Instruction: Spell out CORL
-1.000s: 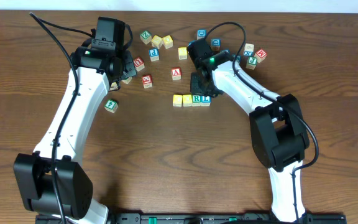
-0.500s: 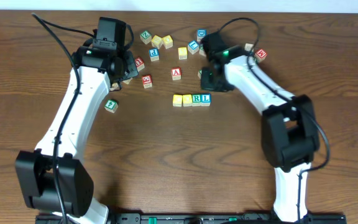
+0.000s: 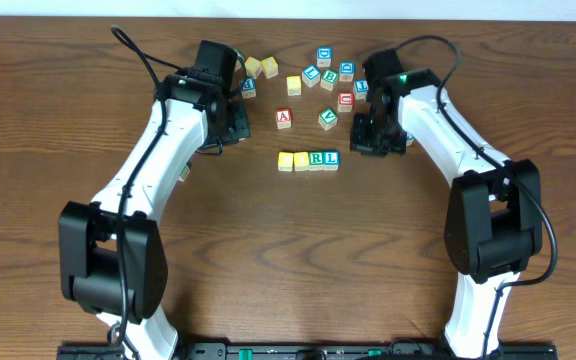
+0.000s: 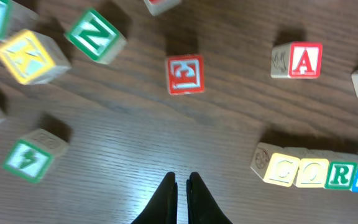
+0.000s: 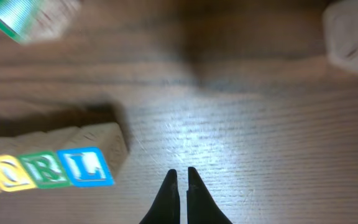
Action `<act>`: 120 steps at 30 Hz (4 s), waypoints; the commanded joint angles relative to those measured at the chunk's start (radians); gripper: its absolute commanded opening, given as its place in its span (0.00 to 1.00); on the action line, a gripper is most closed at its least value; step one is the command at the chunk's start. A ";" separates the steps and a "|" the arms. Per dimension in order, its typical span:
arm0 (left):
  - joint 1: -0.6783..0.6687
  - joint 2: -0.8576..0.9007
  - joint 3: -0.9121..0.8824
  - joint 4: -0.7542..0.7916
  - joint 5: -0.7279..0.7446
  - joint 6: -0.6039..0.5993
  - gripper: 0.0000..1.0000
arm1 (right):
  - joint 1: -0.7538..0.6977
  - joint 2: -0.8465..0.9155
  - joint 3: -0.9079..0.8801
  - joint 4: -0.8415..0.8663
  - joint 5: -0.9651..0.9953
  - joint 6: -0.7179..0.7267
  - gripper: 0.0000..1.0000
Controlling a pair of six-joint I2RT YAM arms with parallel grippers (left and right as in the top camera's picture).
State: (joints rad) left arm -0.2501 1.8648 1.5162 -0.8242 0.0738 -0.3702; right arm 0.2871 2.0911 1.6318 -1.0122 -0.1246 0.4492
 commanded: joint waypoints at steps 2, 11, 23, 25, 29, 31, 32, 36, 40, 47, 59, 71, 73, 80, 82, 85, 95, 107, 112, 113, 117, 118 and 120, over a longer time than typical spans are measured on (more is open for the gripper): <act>0.000 0.056 -0.007 -0.004 0.073 -0.005 0.08 | -0.005 -0.007 -0.058 0.027 -0.052 -0.036 0.01; -0.034 0.132 -0.007 -0.004 0.077 -0.005 0.08 | -0.003 -0.007 -0.127 0.115 -0.076 -0.035 0.01; -0.067 0.174 -0.007 0.041 0.137 0.022 0.08 | 0.042 -0.007 -0.202 0.243 -0.100 -0.039 0.01; -0.067 0.174 -0.007 0.042 0.137 0.026 0.07 | 0.042 -0.007 -0.202 0.244 -0.100 -0.039 0.01; -0.072 0.174 -0.013 0.056 0.137 0.032 0.08 | 0.043 -0.007 -0.202 0.247 -0.100 -0.039 0.01; -0.075 0.174 -0.026 0.078 0.137 0.032 0.08 | 0.044 -0.007 -0.203 0.255 -0.100 -0.039 0.01; -0.077 0.175 -0.032 0.087 0.137 0.032 0.08 | 0.045 -0.007 -0.203 0.262 -0.099 -0.039 0.01; -0.082 0.176 -0.057 0.121 0.141 0.032 0.08 | 0.046 -0.007 -0.203 0.278 -0.099 -0.039 0.01; -0.082 0.176 -0.089 0.162 0.171 0.032 0.08 | 0.048 -0.007 -0.203 0.295 -0.099 -0.049 0.01; -0.084 0.176 -0.125 0.217 0.181 0.032 0.08 | 0.059 -0.007 -0.203 0.309 -0.099 -0.063 0.01; -0.090 0.176 -0.167 0.317 0.203 0.045 0.08 | 0.068 -0.007 -0.203 0.314 -0.095 -0.070 0.02; -0.118 0.183 -0.168 0.340 0.234 0.069 0.08 | 0.077 -0.007 -0.203 0.314 -0.095 -0.076 0.01; -0.118 0.183 -0.168 0.341 0.234 0.069 0.08 | 0.084 -0.007 -0.203 0.314 -0.092 -0.081 0.01; -0.118 0.183 -0.168 0.341 0.233 0.069 0.08 | 0.093 -0.007 -0.203 0.317 -0.088 -0.085 0.02; -0.118 0.183 -0.168 0.341 0.233 0.069 0.08 | 0.093 -0.007 -0.203 0.317 -0.085 -0.084 0.02; -0.118 0.183 -0.168 0.341 0.233 0.069 0.08 | 0.092 -0.007 -0.203 0.323 -0.084 -0.084 0.02; -0.118 0.183 -0.168 0.341 0.233 0.069 0.08 | 0.093 -0.007 -0.203 0.344 -0.073 -0.114 0.04; -0.118 0.183 -0.168 0.352 0.228 0.070 0.08 | 0.097 -0.007 -0.203 0.320 -0.080 -0.114 0.03; -0.118 0.183 -0.168 0.359 0.224 0.069 0.08 | 0.099 -0.007 -0.203 0.314 -0.088 -0.113 0.04; -0.118 0.183 -0.168 0.359 0.224 0.069 0.08 | 0.099 -0.007 -0.203 0.314 -0.088 -0.113 0.05; -0.118 0.183 -0.168 0.359 0.224 0.070 0.08 | 0.092 -0.008 -0.201 0.319 -0.087 -0.105 0.06; -0.118 0.183 -0.168 0.359 0.221 0.069 0.08 | 0.089 -0.008 -0.198 0.318 -0.086 -0.102 0.06; -0.115 0.183 -0.168 0.359 0.221 0.069 0.08 | 0.080 -0.010 -0.185 0.316 -0.076 -0.103 0.06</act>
State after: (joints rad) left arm -0.3634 2.0274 1.3560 -0.4675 0.2825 -0.3134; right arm 0.3679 2.0911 1.4311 -0.6979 -0.1829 0.3508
